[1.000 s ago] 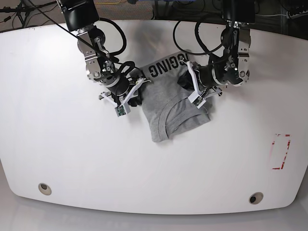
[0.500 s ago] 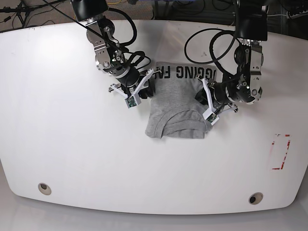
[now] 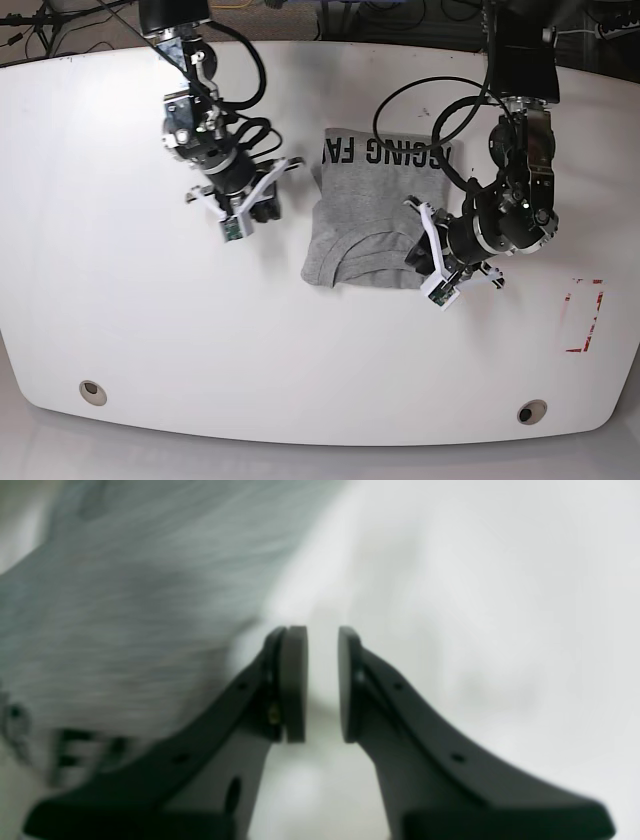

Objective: Fold the T-shirt properly
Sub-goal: 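Pat the folded shirt flat with both grippers and release it, then grasp the folded grey shirt with the left gripper and lift it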

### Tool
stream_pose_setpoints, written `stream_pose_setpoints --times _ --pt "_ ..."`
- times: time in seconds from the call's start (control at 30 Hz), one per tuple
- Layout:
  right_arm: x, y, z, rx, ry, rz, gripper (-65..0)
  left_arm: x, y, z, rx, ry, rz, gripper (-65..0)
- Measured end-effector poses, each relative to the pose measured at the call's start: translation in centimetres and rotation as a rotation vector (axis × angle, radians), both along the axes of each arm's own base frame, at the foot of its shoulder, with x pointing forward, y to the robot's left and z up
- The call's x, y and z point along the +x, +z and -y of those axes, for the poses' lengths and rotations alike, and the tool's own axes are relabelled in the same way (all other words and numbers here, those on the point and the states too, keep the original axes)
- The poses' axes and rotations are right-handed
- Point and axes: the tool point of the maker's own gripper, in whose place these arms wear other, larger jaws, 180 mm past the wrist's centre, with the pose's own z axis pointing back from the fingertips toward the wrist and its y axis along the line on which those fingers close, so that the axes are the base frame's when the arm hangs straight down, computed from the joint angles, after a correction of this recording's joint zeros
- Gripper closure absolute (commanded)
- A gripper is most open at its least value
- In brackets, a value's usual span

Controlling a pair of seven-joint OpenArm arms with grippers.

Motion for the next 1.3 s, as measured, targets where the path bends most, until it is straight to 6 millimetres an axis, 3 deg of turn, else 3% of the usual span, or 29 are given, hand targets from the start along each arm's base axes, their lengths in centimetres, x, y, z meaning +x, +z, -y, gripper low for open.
stream_pose_setpoints --times 0.13,0.23,0.53,0.63,0.73,0.87,0.97,1.17,1.3 --pt "0.6 1.8 2.7 -0.047 -0.032 0.045 -10.1 0.5 0.5 1.7 -0.093 0.119 0.008 -34.6" --pt "0.9 2.6 4.2 -0.059 -0.055 0.061 -10.3 0.4 0.1 2.6 -0.134 0.214 0.03 -41.8" --pt "1.2 3.1 8.3 -0.092 -0.158 0.057 -10.3 -2.3 -2.4 7.2 -0.123 0.227 0.12 -41.0" --pt "1.2 3.2 8.9 -0.095 -0.176 0.058 -10.3 -2.5 -2.8 9.0 -0.128 0.203 0.182 -41.0" --pt "1.1 3.3 8.9 -0.096 -0.159 0.065 -10.3 -2.6 -4.3 9.3 -0.122 0.213 0.182 -40.8" --pt "0.6 3.0 9.2 -0.101 -0.137 0.058 -10.3 -3.4 -8.3 8.4 -0.073 0.23 0.121 -40.8" --pt "0.1 2.5 9.4 -0.105 -0.145 0.042 -10.3 -3.4 -10.1 7.2 -0.052 0.242 0.117 -40.8" --pt "-0.1 2.7 9.7 -0.069 -0.171 0.05 -10.3 -1.8 -11.3 4.3 -0.074 0.308 0.149 -40.8" --pt "-0.4 2.4 10.9 -0.093 -0.209 0.039 -10.3 -0.3 -11.5 0.1 -0.072 0.345 0.169 -40.8"
